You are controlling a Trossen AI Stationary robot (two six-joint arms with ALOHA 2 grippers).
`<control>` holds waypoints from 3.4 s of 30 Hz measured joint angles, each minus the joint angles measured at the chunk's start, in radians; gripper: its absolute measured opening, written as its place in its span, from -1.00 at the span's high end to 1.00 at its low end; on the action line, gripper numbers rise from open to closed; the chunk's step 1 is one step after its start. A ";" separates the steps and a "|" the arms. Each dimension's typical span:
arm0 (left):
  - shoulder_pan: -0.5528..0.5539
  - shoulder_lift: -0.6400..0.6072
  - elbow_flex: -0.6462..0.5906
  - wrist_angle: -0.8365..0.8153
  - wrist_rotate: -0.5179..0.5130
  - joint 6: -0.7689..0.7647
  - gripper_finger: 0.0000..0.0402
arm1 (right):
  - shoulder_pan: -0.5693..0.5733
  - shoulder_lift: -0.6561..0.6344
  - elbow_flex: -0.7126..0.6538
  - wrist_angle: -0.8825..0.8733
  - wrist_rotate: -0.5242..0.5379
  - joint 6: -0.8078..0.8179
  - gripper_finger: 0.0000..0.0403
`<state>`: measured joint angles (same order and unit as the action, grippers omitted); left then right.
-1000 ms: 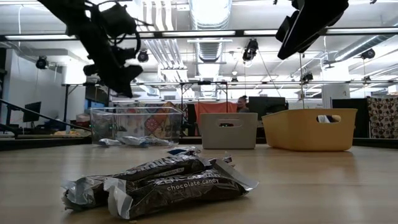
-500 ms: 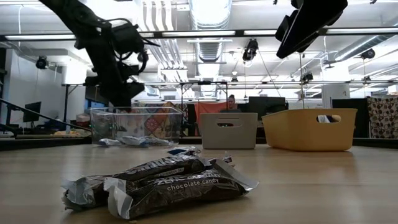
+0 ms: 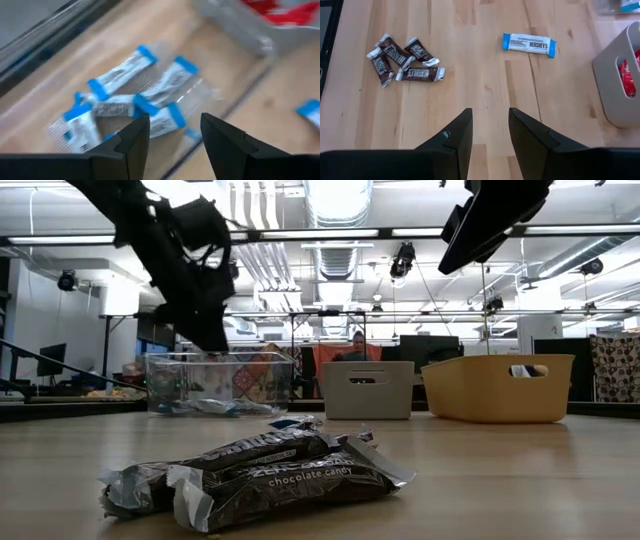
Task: Organize candy in baskets
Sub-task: Put the brown chocolate into the yellow bin
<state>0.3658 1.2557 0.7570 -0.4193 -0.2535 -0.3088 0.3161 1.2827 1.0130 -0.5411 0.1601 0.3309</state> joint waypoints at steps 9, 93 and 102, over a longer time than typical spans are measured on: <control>-0.242 -0.013 0.000 0.025 -0.023 -0.020 0.19 | 0.000 0.000 0.000 0.000 0.000 0.000 0.46; -0.956 0.713 0.260 0.422 -0.202 -0.398 0.19 | 0.210 0.031 -0.007 -0.006 -0.080 0.220 0.64; -0.966 0.723 0.261 0.388 -0.231 -0.379 0.57 | 0.210 0.088 -0.008 -0.004 -0.080 0.218 0.64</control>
<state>-0.6006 1.9782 1.0177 -0.0312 -0.4843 -0.6879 0.5260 1.3707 1.0054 -0.5452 0.0799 0.5488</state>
